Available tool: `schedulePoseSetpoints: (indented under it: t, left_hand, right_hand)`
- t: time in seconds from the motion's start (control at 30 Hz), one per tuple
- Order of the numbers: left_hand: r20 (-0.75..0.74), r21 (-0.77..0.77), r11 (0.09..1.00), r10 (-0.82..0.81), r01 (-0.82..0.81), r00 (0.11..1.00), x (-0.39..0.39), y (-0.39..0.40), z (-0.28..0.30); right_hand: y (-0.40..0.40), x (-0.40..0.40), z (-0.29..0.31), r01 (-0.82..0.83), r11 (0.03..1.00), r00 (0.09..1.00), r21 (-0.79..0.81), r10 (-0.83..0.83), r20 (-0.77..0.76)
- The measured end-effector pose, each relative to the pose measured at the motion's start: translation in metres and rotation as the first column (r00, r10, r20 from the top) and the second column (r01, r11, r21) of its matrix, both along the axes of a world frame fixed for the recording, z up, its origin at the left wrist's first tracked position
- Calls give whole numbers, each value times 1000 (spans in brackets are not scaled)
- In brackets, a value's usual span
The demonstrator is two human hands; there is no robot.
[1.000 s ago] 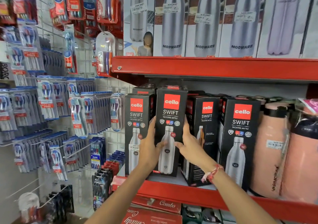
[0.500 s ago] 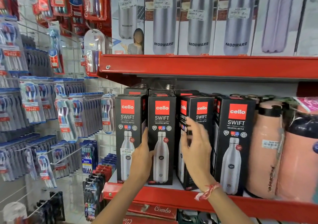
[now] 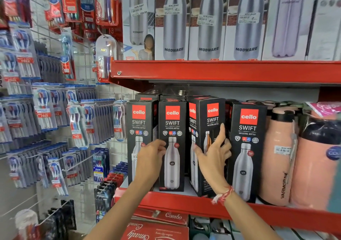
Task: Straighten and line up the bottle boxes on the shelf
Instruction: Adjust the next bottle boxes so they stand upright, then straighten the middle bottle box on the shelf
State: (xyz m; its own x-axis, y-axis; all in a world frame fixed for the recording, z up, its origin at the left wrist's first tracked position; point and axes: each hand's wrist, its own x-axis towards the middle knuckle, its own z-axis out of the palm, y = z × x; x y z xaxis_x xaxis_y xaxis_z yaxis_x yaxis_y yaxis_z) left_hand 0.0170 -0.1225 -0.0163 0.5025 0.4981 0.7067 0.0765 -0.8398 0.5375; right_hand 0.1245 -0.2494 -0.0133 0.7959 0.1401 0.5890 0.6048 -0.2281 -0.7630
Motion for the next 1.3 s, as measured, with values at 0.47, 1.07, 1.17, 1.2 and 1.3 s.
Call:
schedulePoseSetpoints:
  t: [0.47, 1.07, 1.17, 1.2, 1.3]
  left_hand:
    - [35, -208, 880, -430, 428, 902, 36, -55, 12]
    - [-108, -192, 975, -133, 111, 985, 103, -64, -9]
    - [-143, -151, 986, -90, 68, 986, 101, -65, -6]
    - [-151, -131, 990, -72, 52, 986, 100, -65, -5]
    - [-131, -68, 997, -38, 29, 991, 93, -66, -2]
  right_hand:
    - [-76, 21, 26, -628, 778, 778, 3, 628, -11]
    - [-35, 68, 18, -367, 917, 930, -154, 361, -66]
    - [-38, 64, 18, -336, 917, 941, -217, 335, -43]
    - [-40, 62, 17, -324, 916, 945, -236, 327, -24]
    - [-54, 56, 12, -275, 936, 951, -218, 299, 83]
